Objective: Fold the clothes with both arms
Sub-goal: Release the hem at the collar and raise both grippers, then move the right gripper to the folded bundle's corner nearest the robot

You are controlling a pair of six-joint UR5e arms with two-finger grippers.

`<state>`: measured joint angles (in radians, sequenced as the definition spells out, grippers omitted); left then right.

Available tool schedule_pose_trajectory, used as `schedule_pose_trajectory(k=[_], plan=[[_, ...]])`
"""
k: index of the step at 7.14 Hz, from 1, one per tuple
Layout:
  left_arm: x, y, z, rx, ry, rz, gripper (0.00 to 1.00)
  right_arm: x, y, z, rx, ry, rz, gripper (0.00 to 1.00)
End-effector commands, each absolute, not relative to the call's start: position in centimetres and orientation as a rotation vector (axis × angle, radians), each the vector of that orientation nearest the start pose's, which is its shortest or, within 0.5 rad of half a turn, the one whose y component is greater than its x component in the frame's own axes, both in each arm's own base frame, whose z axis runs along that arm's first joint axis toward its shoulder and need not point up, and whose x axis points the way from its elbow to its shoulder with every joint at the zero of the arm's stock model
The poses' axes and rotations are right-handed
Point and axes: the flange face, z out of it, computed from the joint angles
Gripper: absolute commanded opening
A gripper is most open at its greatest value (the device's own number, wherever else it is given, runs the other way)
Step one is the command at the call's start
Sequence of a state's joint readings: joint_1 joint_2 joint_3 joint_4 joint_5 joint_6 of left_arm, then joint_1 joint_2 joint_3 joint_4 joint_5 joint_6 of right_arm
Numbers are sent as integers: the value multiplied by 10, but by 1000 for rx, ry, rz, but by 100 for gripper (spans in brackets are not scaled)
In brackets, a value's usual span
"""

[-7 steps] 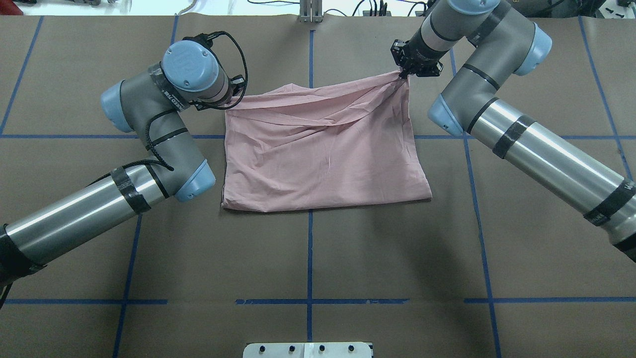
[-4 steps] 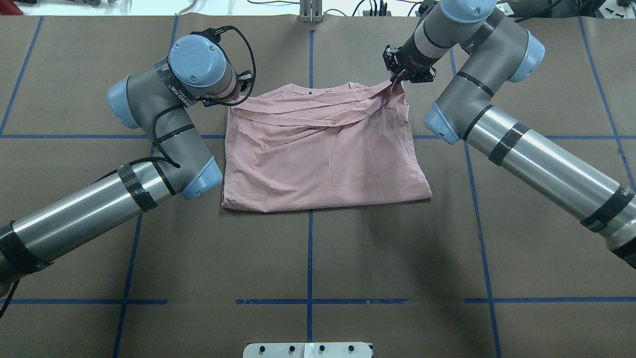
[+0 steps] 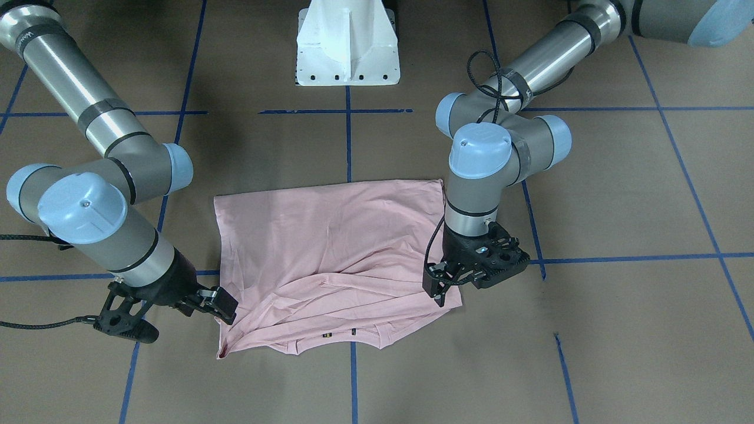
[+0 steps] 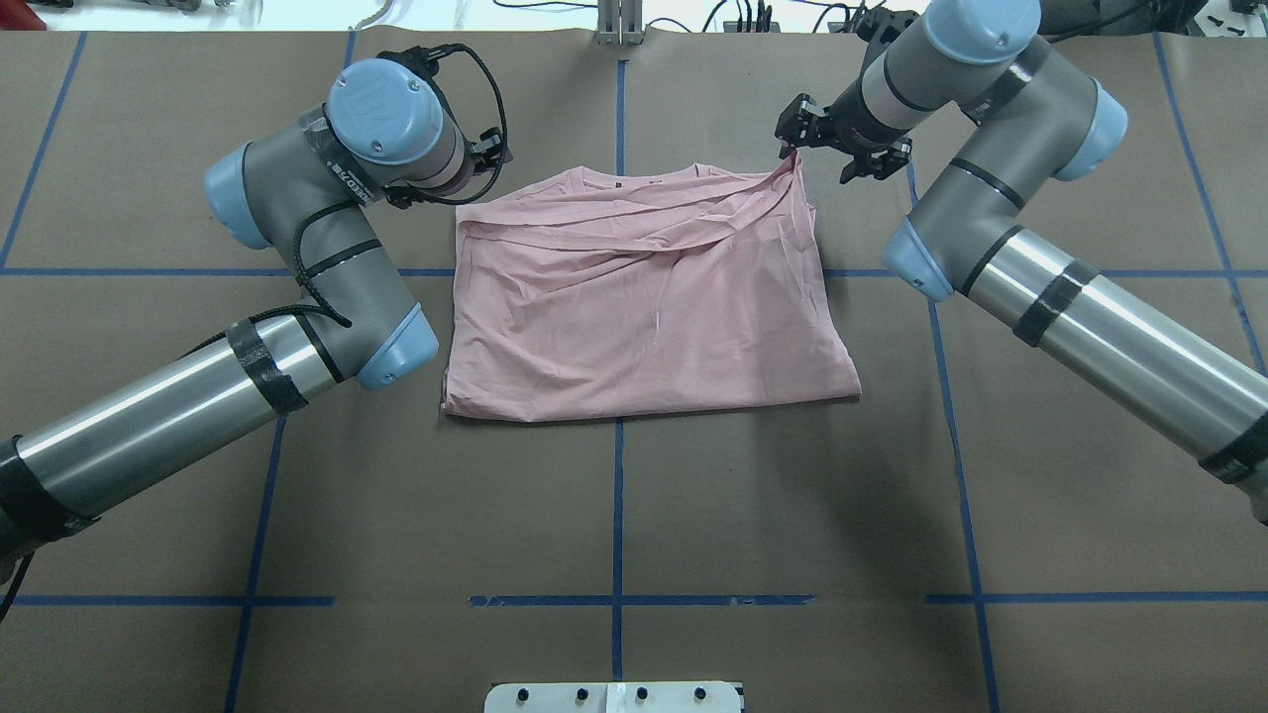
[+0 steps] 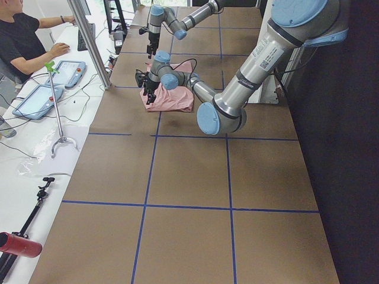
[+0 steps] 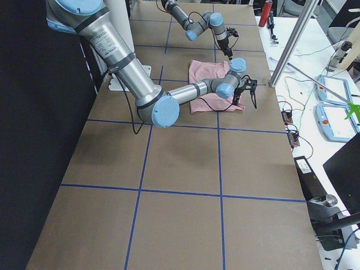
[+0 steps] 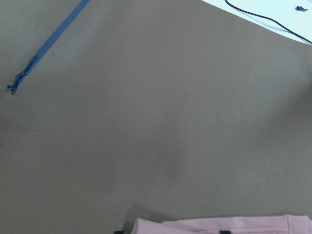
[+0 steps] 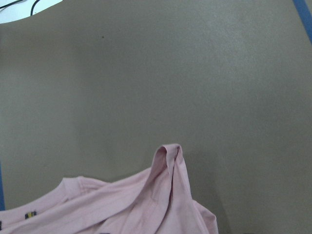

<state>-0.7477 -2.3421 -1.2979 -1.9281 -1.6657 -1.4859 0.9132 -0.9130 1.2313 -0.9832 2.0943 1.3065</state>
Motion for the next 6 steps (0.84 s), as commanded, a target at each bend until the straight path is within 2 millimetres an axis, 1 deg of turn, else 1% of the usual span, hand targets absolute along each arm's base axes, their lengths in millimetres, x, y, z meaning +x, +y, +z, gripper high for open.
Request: schedule_pose_trajectory(k=[1,2,3,4,5,6], plan=[[478,-614,251,285,867,-571,100,-386,-584,343,52,-1016,328,100],[475,-609,246,290,880,-569,100,-398,-549,346,35,-970,312,100],[471,-606,249,290,882,-571,100,-412,-524,351,46,-944,294,100],[469,-603,248,291,888,-570,100,-424,-503,371,33,-915,273,100],[471,-602,248,287,891,-574,100,-434,-488,384,22,-894,257,100],[472,-601,248,286,892,-574,100,-440,-477,395,6,-879,244,100]])
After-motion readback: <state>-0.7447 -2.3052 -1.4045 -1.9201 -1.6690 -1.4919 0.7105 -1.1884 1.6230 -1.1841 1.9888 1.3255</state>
